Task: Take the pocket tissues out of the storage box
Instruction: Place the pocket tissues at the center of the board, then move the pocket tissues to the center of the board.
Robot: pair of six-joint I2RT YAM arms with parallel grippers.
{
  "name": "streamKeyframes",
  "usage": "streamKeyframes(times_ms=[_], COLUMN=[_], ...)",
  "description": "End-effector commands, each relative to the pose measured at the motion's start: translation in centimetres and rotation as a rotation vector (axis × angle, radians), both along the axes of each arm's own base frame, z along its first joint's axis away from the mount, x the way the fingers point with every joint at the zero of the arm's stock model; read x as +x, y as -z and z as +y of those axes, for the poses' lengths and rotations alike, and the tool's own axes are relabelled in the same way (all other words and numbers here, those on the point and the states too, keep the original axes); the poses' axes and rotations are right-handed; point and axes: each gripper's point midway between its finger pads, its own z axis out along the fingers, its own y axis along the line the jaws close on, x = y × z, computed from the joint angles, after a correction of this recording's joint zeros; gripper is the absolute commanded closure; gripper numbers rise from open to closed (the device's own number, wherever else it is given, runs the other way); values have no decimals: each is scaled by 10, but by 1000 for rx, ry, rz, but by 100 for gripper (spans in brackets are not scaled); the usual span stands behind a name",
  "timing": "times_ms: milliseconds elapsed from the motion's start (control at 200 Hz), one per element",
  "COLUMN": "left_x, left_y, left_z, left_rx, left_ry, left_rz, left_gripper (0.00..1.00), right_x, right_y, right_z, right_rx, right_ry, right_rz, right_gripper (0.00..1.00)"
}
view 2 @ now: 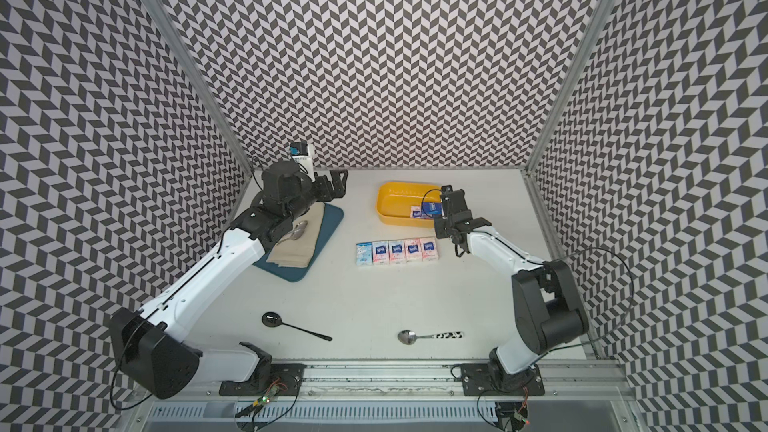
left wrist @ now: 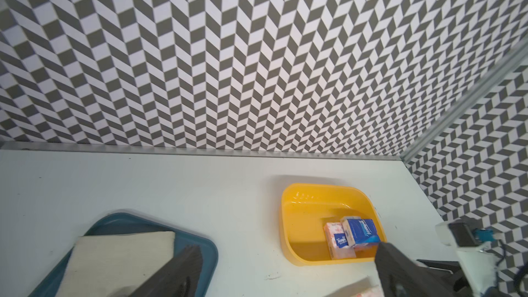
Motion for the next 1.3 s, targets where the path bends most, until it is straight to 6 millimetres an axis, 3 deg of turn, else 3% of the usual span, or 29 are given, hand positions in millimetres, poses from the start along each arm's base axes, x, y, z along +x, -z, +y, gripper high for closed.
streamKeyframes(times_ms=[0,155,310,441,551,656,831,921,1011,1177,1297], left_x=[-4,-14,-16,-17,-18,-17,-20,-21,-23,-26,-24], left_y=[-10,-21,-30,-32,-31,-32,-32,-29,-27,-25,-22], left_z=[0,12,16,20,24,25,26,24,25,31,32], left_rx=[10,2,-1,3,16,15,-7,-14,-16,-23,-24], left_ry=[-6,-41,-55,-72,-92,-97,-100,-90,-86,-99,-97], left_rz=[-15,-54,-61,-66,-72,-74,-87,-79,-79,-84,-78], left_gripper=[1,1,1,1,1,1,1,1,1,1,1], right_x=[-18,-29,-17,-10,-11,-22,-55,-66,-72,-81,-81], right_y=[18,31,19,8,-4,-16,-26,-27,-21,14,25], right_z=[6,-3,-14,-25,-24,-21,8,5,1,-2,1], right_rx=[75,80,57,24,31,22,-2,-67,-120,-191,-221], right_ry=[18,45,90,120,112,147,114,155,174,174,172], right_rz=[75,101,73,48,39,12,-11,0,10,75,88], right_gripper=[74,70,51,49,49,48,45,45,46,51,54])
